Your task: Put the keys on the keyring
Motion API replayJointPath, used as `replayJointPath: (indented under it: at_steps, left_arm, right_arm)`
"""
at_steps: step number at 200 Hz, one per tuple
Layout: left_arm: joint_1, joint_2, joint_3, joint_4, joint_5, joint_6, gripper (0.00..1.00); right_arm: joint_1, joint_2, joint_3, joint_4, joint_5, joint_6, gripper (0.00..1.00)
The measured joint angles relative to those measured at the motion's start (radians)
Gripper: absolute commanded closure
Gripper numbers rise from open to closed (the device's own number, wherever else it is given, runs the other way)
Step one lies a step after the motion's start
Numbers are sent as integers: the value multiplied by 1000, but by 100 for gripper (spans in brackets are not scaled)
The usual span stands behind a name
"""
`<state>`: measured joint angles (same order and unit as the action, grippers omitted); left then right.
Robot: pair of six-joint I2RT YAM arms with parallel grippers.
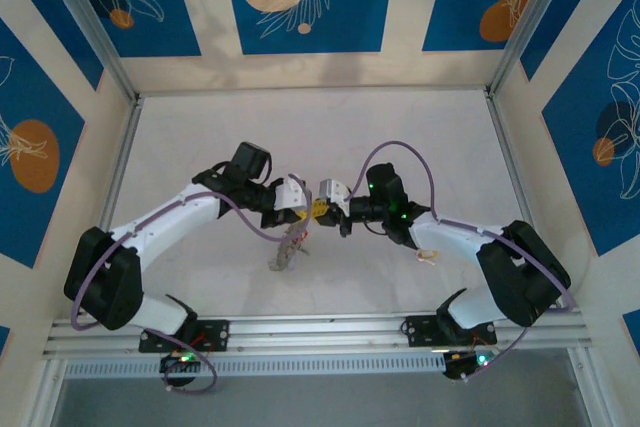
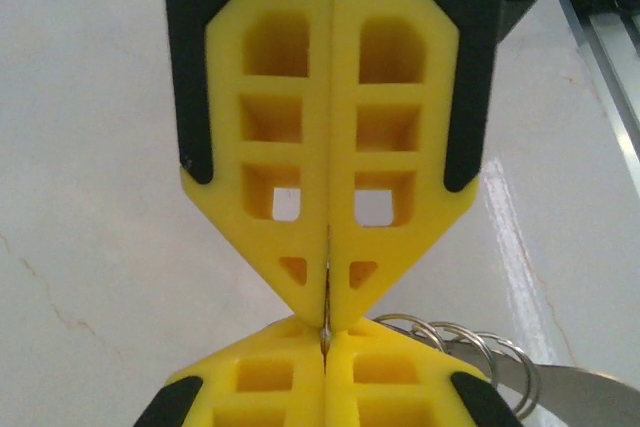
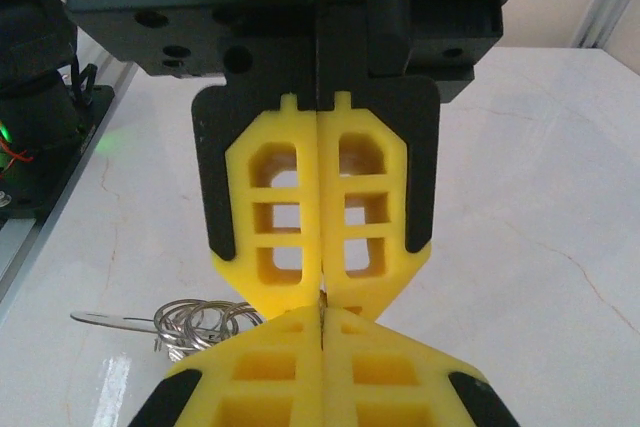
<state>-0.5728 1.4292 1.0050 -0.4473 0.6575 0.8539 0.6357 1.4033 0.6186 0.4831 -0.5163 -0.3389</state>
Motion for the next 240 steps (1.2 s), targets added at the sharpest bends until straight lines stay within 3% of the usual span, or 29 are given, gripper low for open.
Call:
replayJointPath:
  at_steps: [8,15,56,169,240]
  left_arm:
    - [0,-2,0,1,1,2,100]
    - [-2,-6,0,3,2,2,100]
    - [-6,-74,-28,34,-3,-3,100]
    - [-6,-134,-89,156,68,-63,100]
    - [-8,-135,-96,179,71,-62,100]
  right_arm:
    - [0,-7,-8,8,6,-3,81]
    - [1,-15,-16,13,11,-3,75]
    - [-2,-105,-112,41,19,-19,63]
    - [13,-124,-173,246,21,59,74]
    - [13,-114,-179,280,22,63,70]
